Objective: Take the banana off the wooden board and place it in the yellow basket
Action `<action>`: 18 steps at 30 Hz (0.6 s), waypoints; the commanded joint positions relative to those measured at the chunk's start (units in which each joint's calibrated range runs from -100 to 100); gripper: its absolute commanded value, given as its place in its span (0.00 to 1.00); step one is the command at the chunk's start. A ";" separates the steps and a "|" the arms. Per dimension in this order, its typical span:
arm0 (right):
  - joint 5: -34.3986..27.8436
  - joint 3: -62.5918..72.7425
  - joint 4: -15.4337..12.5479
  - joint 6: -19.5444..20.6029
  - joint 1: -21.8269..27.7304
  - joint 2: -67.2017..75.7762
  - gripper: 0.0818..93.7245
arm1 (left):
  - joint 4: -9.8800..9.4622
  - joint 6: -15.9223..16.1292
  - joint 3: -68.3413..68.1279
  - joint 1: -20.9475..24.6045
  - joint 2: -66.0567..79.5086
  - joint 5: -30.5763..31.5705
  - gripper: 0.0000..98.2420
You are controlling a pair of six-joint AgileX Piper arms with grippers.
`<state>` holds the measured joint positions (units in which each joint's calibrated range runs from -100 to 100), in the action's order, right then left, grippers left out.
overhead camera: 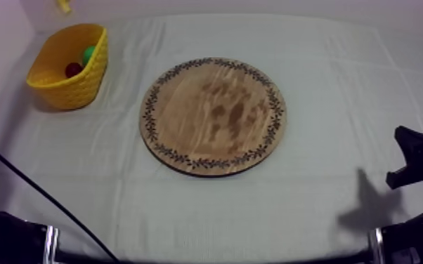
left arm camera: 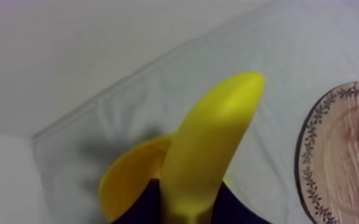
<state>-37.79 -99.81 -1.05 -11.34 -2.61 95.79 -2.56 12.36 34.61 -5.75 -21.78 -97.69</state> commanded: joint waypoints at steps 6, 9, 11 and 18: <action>-0.03 0.03 0.00 0.00 0.01 -0.03 0.00 | 0.41 -0.06 -13.32 1.93 4.83 6.53 0.32; -0.03 0.03 0.00 -0.01 0.01 -0.03 0.00 | 0.73 -0.04 -17.23 2.58 6.60 7.67 0.40; -0.03 0.03 0.00 0.00 0.01 -0.03 0.00 | 0.93 0.03 -19.78 2.93 7.94 8.52 0.50; -0.03 0.03 0.00 -0.02 0.01 -0.03 0.00 | 1.07 -0.39 -26.59 3.89 13.32 10.67 0.74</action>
<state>-37.80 -99.81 -1.05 -11.34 -2.61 95.79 -1.55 12.05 9.05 -1.97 -9.35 -87.07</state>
